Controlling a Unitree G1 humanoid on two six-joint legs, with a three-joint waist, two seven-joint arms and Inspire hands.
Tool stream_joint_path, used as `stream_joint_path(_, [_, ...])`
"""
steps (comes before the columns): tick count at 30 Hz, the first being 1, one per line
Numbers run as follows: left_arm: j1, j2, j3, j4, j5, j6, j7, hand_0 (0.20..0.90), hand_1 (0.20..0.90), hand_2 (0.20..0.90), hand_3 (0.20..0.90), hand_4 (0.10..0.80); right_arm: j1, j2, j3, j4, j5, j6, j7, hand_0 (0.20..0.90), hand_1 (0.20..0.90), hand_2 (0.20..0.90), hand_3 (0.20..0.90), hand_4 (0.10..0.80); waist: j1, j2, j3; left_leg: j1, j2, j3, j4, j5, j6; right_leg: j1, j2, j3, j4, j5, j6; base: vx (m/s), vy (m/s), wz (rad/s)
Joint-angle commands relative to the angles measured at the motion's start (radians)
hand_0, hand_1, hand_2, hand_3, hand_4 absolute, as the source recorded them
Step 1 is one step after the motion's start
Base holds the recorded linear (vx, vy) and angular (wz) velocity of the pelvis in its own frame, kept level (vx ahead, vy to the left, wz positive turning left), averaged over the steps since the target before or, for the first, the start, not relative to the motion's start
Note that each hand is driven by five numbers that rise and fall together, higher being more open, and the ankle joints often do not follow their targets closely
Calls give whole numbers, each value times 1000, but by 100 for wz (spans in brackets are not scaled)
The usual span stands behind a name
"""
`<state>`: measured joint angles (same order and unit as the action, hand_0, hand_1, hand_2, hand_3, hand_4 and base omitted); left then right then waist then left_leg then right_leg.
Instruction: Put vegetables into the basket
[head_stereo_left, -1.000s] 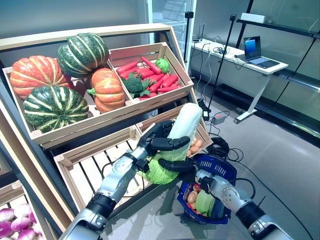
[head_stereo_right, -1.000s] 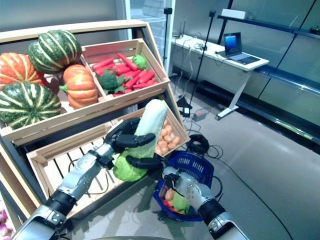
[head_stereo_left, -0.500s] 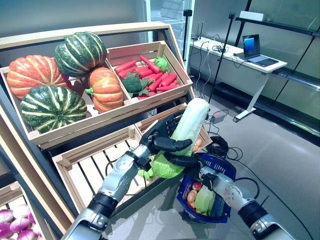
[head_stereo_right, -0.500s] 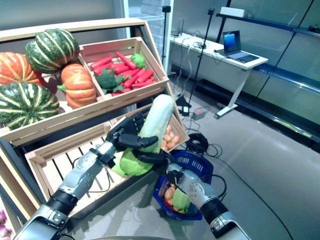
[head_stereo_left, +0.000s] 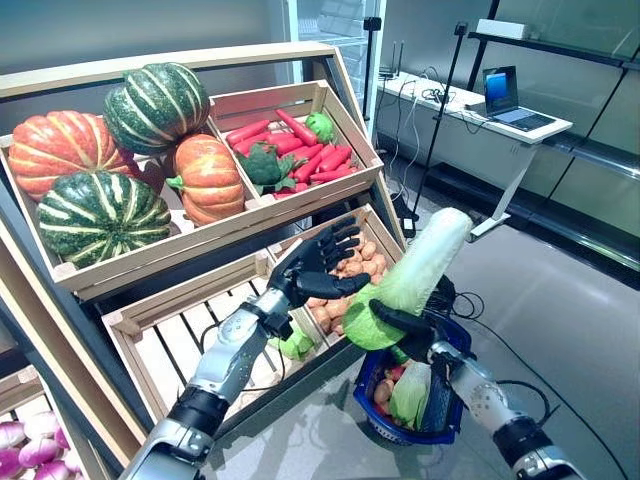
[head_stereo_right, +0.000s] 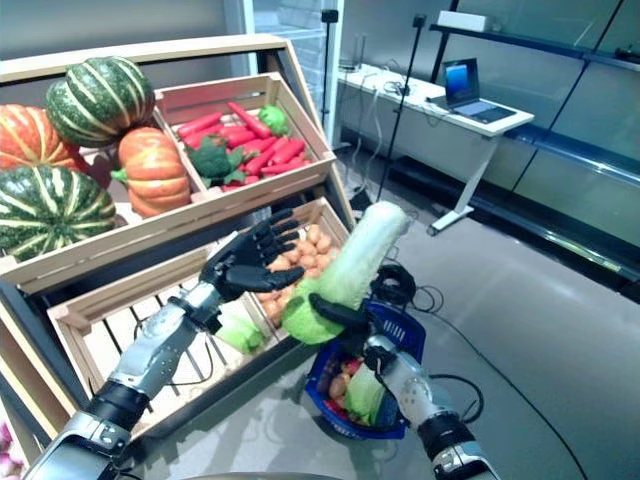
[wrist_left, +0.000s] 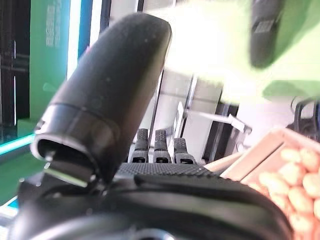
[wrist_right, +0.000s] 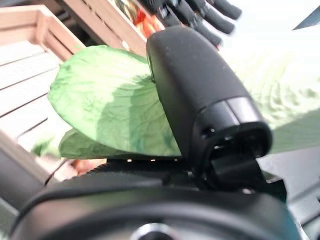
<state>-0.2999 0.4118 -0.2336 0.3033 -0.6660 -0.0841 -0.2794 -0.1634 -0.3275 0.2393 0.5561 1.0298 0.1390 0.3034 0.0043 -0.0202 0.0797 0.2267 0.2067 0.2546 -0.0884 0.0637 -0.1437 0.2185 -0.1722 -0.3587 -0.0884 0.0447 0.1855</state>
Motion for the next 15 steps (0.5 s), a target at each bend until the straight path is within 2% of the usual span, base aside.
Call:
stream_joint_path(1, [-76, 40, 98, 34, 14, -167, 33, 900, 900, 900, 900, 800, -89, -16, -114, -19, 77, -142, 32, 300, 300, 300, 300, 400, -2, 2, -24, -12, -3, -26, 1, -56, 14, 21, -15, -6, 5, -26, -39, 48, -35, -1])
stream_joint_path(9, [-58, 87, 156, 123, 91, -169, 98, 900, 900, 900, 900, 800, -67, -83, -242, 146, 67, -126, 19, 300, 300, 300, 300, 400, -3, 8, -10, -8, 2, -16, 1, -55, 8, 19, -12, -8, 9, -32, -39, 70, -31, -2])
stream_joint_path(15, [-79, 90, 136, 176, 119, -167, 135, 900, 900, 900, 900, 800, -132, -123, -258, 283, 28, -123, -14, 300, 300, 300, 300, 400, 10, 19, 22, -17, -1, -25, 1, -51, 4, -4, -12, -15, 39, -49, -44, 45, -11, -5])
